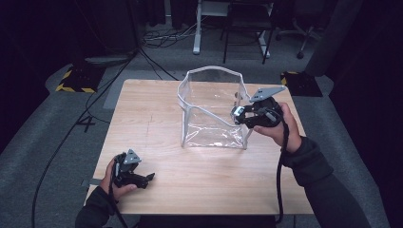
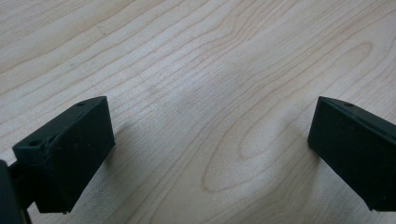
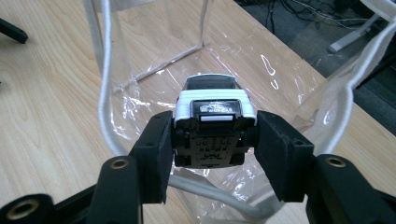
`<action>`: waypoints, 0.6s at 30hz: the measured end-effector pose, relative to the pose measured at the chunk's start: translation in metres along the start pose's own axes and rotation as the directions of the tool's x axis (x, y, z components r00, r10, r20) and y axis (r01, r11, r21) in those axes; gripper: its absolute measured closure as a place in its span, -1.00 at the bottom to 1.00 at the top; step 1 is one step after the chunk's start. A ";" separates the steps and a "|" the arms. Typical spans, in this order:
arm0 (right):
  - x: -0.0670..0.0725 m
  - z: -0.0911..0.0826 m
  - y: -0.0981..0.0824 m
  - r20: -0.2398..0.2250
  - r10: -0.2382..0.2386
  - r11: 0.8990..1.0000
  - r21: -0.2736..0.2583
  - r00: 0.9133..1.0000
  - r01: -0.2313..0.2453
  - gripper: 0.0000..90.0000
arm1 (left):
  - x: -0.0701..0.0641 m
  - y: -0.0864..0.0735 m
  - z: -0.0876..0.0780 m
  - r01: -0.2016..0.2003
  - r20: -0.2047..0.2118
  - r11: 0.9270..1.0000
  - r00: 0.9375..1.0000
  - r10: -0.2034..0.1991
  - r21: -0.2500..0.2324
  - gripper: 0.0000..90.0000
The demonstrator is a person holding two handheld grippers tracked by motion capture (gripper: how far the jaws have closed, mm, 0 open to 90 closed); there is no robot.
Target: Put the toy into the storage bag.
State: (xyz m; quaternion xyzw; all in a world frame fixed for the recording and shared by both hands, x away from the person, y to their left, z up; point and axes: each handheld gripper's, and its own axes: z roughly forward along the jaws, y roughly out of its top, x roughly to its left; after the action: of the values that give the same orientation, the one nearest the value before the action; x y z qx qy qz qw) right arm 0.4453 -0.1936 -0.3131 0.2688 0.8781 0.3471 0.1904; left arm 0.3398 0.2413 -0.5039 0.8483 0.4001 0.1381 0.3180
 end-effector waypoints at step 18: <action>0.014 0.009 0.007 -0.018 -0.024 1.000 -0.001 1.000 0.024 0.08 | 0.000 0.000 0.000 0.000 0.000 1.000 1.000 0.000 0.000 -0.99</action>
State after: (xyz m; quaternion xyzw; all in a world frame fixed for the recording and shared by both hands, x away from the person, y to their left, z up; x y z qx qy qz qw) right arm 0.4414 -0.1763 -0.3162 0.2550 0.8827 0.3476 0.1870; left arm 0.3398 0.2413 -0.5039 0.8483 0.4002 0.1381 0.3181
